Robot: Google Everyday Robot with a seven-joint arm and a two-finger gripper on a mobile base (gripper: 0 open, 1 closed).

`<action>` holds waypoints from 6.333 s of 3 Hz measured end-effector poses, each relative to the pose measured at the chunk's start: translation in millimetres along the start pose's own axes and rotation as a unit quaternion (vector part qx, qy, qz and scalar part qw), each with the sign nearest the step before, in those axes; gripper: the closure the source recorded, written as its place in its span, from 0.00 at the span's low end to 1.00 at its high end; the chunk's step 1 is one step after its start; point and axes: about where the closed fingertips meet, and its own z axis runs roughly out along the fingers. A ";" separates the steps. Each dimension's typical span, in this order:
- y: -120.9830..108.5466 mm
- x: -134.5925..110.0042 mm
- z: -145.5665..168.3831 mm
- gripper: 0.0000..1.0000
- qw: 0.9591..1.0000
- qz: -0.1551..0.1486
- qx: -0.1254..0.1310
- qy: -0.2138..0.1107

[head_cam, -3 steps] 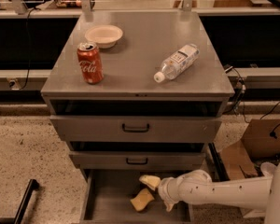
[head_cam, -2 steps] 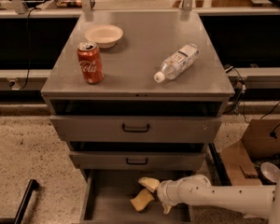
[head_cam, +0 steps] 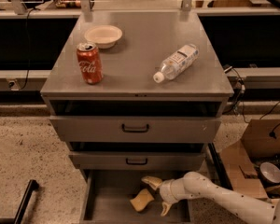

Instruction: Pick sponge from bottom drawer and place on counter

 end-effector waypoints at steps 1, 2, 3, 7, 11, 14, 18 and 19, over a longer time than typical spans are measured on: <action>9.4 15.0 5.8 0.00 0.996 0.061 0.017 -0.057; 20.7 24.3 8.2 0.00 0.989 0.111 0.028 -0.095; 13.0 24.3 6.9 0.00 0.979 0.135 0.051 -0.145; 0.7 14.1 23.6 0.00 0.933 0.298 0.110 -0.169; 35.6 67.8 66.9 0.00 0.872 0.474 0.099 -0.070; 55.6 80.6 106.3 0.07 0.857 0.499 0.101 -0.078; 37.6 68.2 112.9 0.87 0.878 0.453 0.096 -0.119; 14.2 56.6 92.6 1.00 0.896 0.420 0.088 -0.115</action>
Offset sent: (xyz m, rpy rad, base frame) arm 0.0079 -0.0348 -0.0383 0.2885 0.3180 -0.1356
